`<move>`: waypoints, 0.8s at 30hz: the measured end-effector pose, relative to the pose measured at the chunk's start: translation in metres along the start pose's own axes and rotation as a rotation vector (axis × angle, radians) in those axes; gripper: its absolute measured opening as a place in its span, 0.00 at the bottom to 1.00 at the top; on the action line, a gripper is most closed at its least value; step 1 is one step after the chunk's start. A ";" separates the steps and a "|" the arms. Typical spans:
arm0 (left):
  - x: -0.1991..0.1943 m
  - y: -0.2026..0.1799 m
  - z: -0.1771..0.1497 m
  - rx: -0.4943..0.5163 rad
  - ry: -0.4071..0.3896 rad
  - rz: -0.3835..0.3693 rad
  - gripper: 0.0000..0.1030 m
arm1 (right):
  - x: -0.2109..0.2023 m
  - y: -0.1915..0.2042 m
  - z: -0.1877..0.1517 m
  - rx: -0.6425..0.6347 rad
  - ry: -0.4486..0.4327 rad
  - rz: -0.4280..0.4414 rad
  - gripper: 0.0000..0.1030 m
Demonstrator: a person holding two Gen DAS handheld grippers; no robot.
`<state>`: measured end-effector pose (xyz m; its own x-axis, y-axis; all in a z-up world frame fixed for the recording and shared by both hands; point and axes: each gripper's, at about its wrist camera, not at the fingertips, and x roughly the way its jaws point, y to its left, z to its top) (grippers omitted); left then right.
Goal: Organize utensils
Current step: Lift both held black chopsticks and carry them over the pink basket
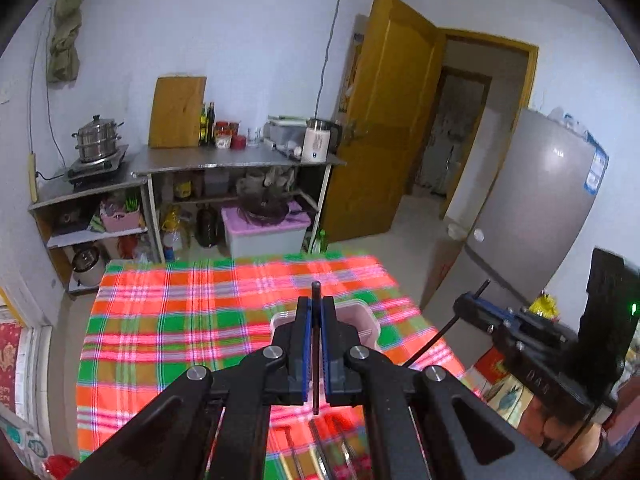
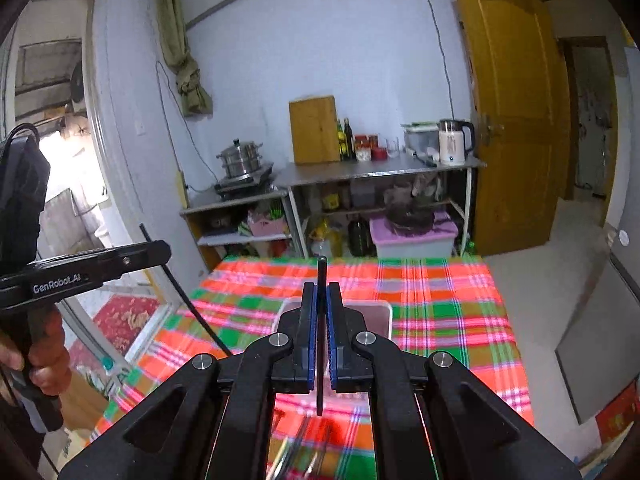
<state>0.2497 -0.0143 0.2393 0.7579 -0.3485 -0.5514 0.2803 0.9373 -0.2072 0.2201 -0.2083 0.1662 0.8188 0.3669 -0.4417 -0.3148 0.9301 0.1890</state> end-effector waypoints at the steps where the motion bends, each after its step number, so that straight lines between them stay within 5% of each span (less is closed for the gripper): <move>1: 0.001 0.000 0.006 0.000 -0.010 0.000 0.04 | 0.000 0.001 0.005 0.000 -0.012 0.002 0.04; 11: 0.043 0.014 0.021 -0.039 -0.004 -0.005 0.04 | 0.028 -0.011 0.026 0.051 -0.059 0.011 0.04; 24: 0.109 0.050 -0.018 -0.115 0.083 -0.015 0.04 | 0.092 -0.026 -0.013 0.110 0.037 0.007 0.04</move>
<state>0.3357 -0.0053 0.1547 0.7015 -0.3658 -0.6116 0.2179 0.9272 -0.3047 0.2970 -0.1983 0.1095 0.7980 0.3757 -0.4713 -0.2645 0.9209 0.2862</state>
